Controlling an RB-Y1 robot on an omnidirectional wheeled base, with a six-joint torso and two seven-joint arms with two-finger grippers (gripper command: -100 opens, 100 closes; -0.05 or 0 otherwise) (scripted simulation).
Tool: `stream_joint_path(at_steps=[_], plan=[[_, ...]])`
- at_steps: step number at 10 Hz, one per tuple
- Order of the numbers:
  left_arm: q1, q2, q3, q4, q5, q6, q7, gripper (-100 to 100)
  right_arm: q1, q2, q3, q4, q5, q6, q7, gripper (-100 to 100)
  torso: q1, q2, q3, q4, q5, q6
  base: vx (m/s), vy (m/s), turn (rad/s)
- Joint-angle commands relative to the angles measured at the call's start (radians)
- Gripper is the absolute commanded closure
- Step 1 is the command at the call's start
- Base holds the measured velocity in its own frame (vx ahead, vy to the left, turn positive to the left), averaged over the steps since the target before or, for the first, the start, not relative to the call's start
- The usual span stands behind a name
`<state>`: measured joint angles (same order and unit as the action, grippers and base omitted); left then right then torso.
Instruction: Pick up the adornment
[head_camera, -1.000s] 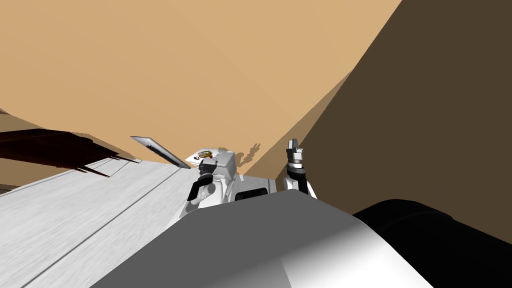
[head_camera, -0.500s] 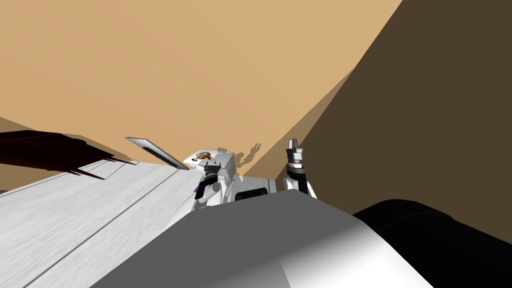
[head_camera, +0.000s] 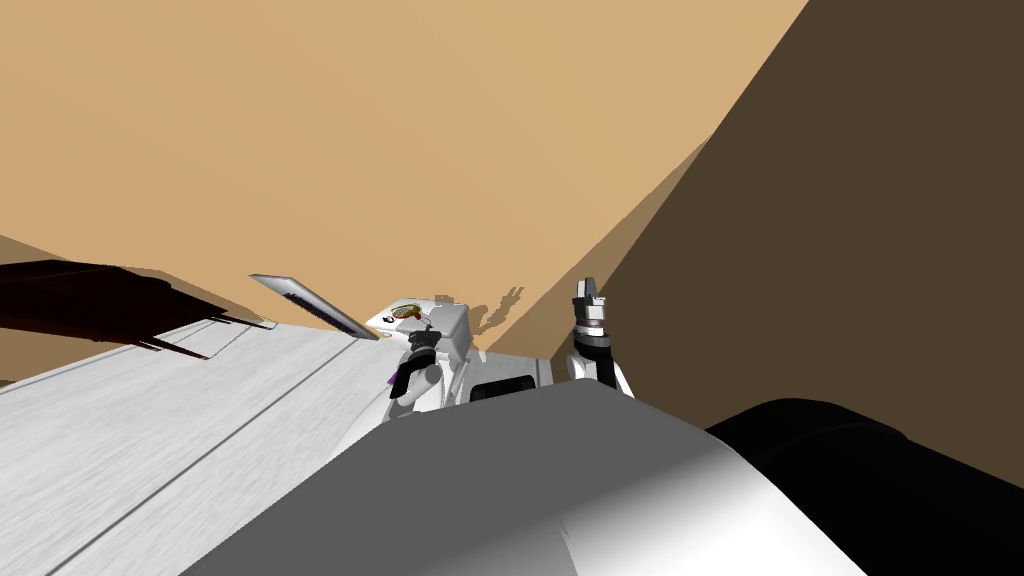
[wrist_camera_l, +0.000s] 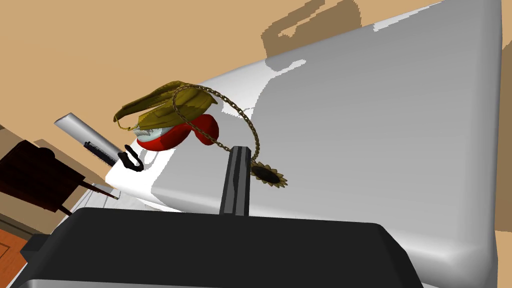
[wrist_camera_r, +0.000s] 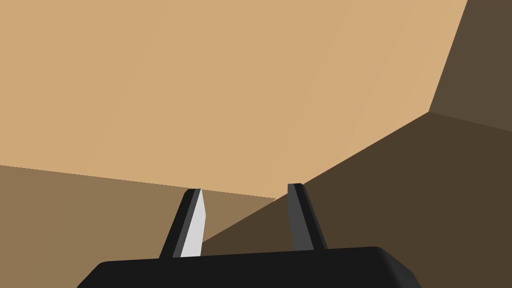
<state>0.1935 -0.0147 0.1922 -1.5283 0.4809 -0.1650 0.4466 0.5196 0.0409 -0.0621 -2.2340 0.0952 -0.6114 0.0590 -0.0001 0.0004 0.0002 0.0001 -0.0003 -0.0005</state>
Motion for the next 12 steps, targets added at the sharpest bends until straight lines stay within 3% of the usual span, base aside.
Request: stream_joint_path(at_steps=[1,3,4,5,9,11,12], plan=[[0.000,0.000,0.000,0.000,0.000,0.000,0.000,100,0.000,0.000,0.000,0.000,0.000,0.000,0.000,0,0.000,0.000,0.000,0.000,0.000,0.000,0.000,0.000,0.000],[0.000,0.000,0.000,0.000,0.000,0.000,0.000,100,0.000,0.000,0.000,0.000,0.000,0.000,0.000,0,0.000,0.000,0.000,0.000,0.000,0.000,0.000,0.000,0.000],[0.000,0.000,0.000,0.000,0.000,0.000,0.000,0,0.000,0.000,0.000,0.000,0.000,0.000,0.000,0,0.000,0.000,0.000,0.000,0.000,0.000,0.000,0.000,0.000],[0.001,0.034,-0.004,0.003,0.002,-0.003,0.002,-100,0.000,0.000,0.000,0.000,0.000,0.000,0.000,0,0.000,0.000,0.000,0.000,0.000,0.000,-0.008,-0.007,-0.018],[0.005,0.116,-0.021,0.017,0.012,-0.018,0.017,-100,0.000,0.000,0.000,0.000,0.000,0.000,0.000,0,0.000,0.002,0.001,0.000,0.000,0.000,-0.028,-0.010,-0.031],[0.010,0.157,-0.048,0.038,0.034,-0.050,0.045,-100,0.000,0.000,0.000,0.000,0.000,0.000,0.000,0,0.000,0.002,0.001,0.000,0.000,0.000,-0.026,0.013,-0.105],[0.013,0.159,-0.063,0.050,0.049,-0.072,0.064,-100,0.000,0.000,0.000,0.000,0.000,0.000,0.000,0,0.002,0.002,0.001,0.000,0.000,0.000,-0.019,0.057,-0.152]])
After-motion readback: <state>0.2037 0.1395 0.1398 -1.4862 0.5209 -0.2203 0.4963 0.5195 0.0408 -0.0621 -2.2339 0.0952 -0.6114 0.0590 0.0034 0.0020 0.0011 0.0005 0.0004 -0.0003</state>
